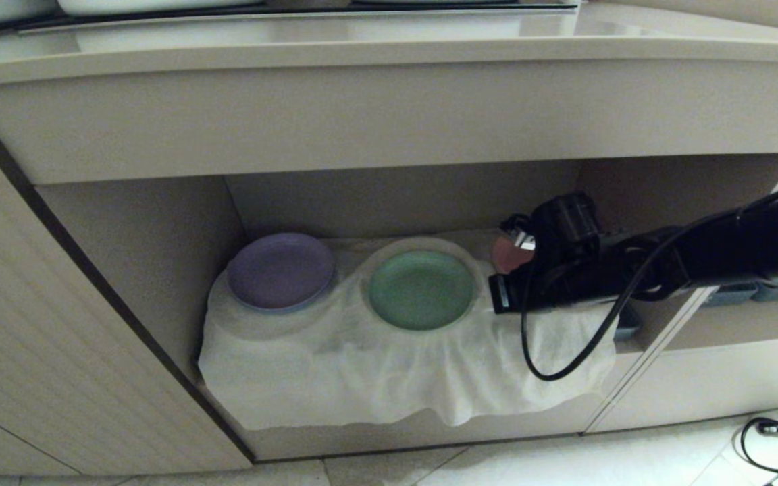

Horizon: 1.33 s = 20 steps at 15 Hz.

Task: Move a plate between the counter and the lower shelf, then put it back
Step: Pick up the plate in the cupboard

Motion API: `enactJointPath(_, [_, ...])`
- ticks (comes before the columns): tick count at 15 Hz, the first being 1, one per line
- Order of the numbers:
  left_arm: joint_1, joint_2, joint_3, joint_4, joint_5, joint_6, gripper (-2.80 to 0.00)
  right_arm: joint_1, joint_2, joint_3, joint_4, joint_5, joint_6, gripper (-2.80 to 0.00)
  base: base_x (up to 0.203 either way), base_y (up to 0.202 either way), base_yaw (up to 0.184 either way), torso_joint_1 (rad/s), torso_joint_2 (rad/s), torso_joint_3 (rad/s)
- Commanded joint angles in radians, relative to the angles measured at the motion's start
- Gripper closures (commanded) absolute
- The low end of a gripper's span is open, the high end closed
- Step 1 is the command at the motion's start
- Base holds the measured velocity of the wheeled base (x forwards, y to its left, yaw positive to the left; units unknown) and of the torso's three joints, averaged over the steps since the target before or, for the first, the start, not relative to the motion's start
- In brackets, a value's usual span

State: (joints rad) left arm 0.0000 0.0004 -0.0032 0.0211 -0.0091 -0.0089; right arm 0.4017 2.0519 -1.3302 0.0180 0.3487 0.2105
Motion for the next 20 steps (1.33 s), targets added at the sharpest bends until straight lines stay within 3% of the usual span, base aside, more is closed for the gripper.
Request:
enactJointPath(1, [0.000, 0.000, 0.000, 0.000, 0.000, 0.000, 0.00, 0.000, 0.019, -0.040, 0.022, 0.003, 0.001, 0.00, 0.000, 0.000, 0.000, 0.000, 0.00, 0.000])
enactJointPath(2, [0.000, 0.000, 0.000, 0.000, 0.000, 0.000, 0.00, 0.000, 0.028, -0.063, 0.041, 0.003, 0.001, 0.00, 0.000, 0.000, 0.000, 0.000, 0.00, 0.000])
enactJointPath(3, [0.000, 0.000, 0.000, 0.000, 0.000, 0.000, 0.00, 0.000, 0.033, -0.081, 0.056, 0.001, 0.001, -2.80, 0.000, 0.000, 0.000, 0.000, 0.00, 0.000])
enactJointPath(10, [0.000, 0.000, 0.000, 0.000, 0.000, 0.000, 0.00, -0.001, 0.060, -0.101, 0.076, -0.007, -0.005, -2.80, 0.000, 0.000, 0.000, 0.000, 0.00, 0.000])
enactJointPath(20, [0.000, 0.000, 0.000, 0.000, 0.000, 0.000, 0.00, 0.000, 0.132, -0.263, 0.174, -0.031, -0.003, -2.80, 0.000, 0.000, 0.000, 0.000, 0.00, 0.000])
